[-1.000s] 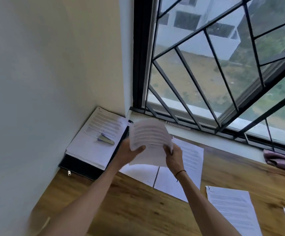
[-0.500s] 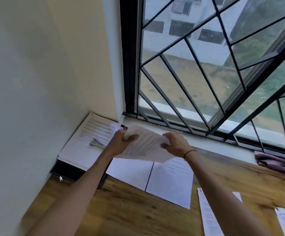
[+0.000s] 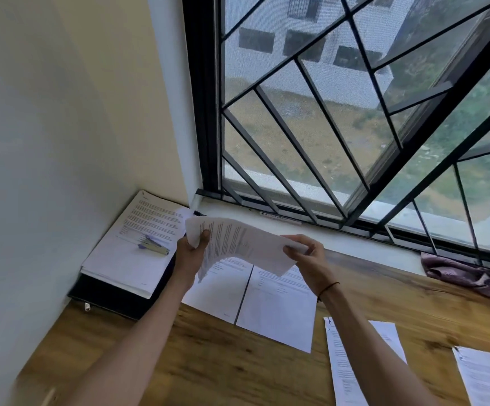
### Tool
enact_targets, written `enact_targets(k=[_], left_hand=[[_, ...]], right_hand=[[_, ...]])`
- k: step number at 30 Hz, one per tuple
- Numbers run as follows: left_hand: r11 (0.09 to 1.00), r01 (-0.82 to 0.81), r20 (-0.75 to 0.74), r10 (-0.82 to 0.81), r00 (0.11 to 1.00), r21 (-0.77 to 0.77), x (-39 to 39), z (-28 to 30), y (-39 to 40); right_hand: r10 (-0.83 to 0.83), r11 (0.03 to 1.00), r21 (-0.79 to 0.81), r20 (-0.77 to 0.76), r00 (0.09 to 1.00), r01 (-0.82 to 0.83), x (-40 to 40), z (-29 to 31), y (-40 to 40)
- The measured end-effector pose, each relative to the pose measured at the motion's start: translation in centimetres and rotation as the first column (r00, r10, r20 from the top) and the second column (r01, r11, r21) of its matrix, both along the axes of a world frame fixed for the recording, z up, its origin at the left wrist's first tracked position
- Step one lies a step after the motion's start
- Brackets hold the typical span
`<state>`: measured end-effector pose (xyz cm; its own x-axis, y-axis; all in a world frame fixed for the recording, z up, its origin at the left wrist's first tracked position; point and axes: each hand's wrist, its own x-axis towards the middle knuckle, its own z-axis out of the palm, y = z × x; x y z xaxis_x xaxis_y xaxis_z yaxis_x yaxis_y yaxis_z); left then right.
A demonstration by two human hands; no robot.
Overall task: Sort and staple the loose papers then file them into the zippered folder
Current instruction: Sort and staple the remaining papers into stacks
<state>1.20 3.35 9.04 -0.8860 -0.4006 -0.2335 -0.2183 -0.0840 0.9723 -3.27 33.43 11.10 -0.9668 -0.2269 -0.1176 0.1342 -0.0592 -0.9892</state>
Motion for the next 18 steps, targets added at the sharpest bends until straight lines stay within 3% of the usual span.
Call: enact_targets(k=[6, 11, 14, 18], left_hand=[[0.999, 0.023, -0.015, -0.023, 1.0, 0.047, -0.1, -0.5, 0.7], [0.996, 0.086, -0.025, -0.087, 0.996, -0.024, 0.1, -0.8, 0.9], [0.983, 0.171, 0.024, -0.17, 0.985, -0.061, 0.0, -2.4, 0.3], [0.953, 0.296, 0.177, -0.279, 0.944, -0.073, 0.5, -5.2, 0.2]], right_hand=[[-0.002, 0.998, 0.069, -0.027, 1.0, 0.003, 0.6, -0.4, -0.7], [-0.084, 0.983, 0.157, -0.06, 0.995, 0.093, -0.2, -2.2, -1.5], [-0.081, 0.97, 0.226, -0.05, 0.995, 0.09, -0.3, -3.4, -1.7], [-0.163, 0.943, 0.304, 0.076, 0.984, 0.133, 0.7, -5.6, -2.0]])
